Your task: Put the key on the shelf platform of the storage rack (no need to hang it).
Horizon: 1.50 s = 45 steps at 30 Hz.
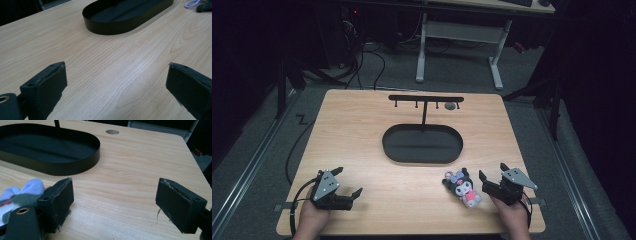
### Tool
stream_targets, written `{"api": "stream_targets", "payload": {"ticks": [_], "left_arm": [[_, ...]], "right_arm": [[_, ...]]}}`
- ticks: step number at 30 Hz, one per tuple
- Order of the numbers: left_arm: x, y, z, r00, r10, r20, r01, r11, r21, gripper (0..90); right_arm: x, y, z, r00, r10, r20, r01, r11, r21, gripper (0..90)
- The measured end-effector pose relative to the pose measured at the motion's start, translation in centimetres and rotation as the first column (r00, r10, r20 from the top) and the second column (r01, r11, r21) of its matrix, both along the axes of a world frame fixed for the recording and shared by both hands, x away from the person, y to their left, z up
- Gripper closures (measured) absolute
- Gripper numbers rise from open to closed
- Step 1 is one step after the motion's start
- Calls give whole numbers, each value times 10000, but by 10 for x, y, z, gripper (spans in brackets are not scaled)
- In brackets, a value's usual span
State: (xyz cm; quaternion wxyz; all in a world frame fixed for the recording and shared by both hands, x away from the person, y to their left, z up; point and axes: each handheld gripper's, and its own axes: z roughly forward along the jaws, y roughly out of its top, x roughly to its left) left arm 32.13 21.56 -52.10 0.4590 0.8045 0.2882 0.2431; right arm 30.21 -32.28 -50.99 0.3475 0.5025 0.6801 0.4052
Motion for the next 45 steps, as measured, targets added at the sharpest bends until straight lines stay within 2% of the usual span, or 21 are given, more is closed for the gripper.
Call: {"api": "stream_targets", "payload": {"ticks": [3, 4, 8, 14, 17, 21, 28, 31, 35, 40, 42, 43, 44, 45], "left_arm": [[1, -2, 0, 10000, -41, 27, 41, 10000, 30, 40], [2, -4, 0, 10000, -89, 31, 89, 9999, 46, 40], [4, -7, 0, 9998, -179, 30, 178, 9998, 75, 43], [5, -8, 0, 9998, -215, 49, 214, 9997, 139, 46], [4, -8, 0, 9997, -211, 76, 210, 9996, 181, 52], [3, -7, 0, 9998, -198, 73, 196, 9996, 193, 52], [2, -4, 0, 9999, -141, 79, 140, 9998, 143, 52], [1, -4, -1, 9998, -167, 59, 166, 9997, 157, 51], [1, -4, -1, 9998, -190, 54, 189, 9996, 187, 51], [3, -4, -2, 9998, -191, 40, 190, 9996, 223, 52], [3, -4, -2, 9998, -202, 34, 201, 9996, 218, 52], [3, -4, -2, 9997, -224, 55, 223, 9995, 212, 52], [3, -4, -2, 9997, -224, 55, 223, 9995, 212, 52], [2, -4, -2, 9997, -259, 51, 258, 9994, 218, 52]], "right_arm": [[-1, 0, 1, 9998, 27, -177, -28, 10000, -56, 153], [-3, -1, 2, 9990, 0, -443, 0, 10000, -1, 153], [-3, -4, 4, 9956, 2, -934, 14, 9998, 181, 153], [-5, -6, 3, 9925, -28, -1225, 24, 10000, -36, 152], [-3, -7, 3, 9900, 0, -1413, 1, 10000, 11, 152], [-1, -7, 3, 9838, -95, -1792, 80, 9999, -95, 155], [1, -8, 6, 9756, -167, -2187, 126, 9997, -201, 161], [2, -5, 3, 9671, -95, -2543, 39, 9997, -227, 156], [3, -3, 3, 9626, -38, -2708, -28, 9997, -238, 156], [6, -2, 6, 9409, -29, -3388, -64, 9996, -261, 156], [7, -1, 7, 9376, -35, -3477, -72, 9995, -296, 157], [9, -1, 10, 9312, 20, -3646, -113, 9997, -234, 156], [9, -1, 10, 9312, 20, -3646, -113, 9997, -234, 156], [11, -1, 13, 9234, 57, -3837, -139, 9997, -187, 157]]}}
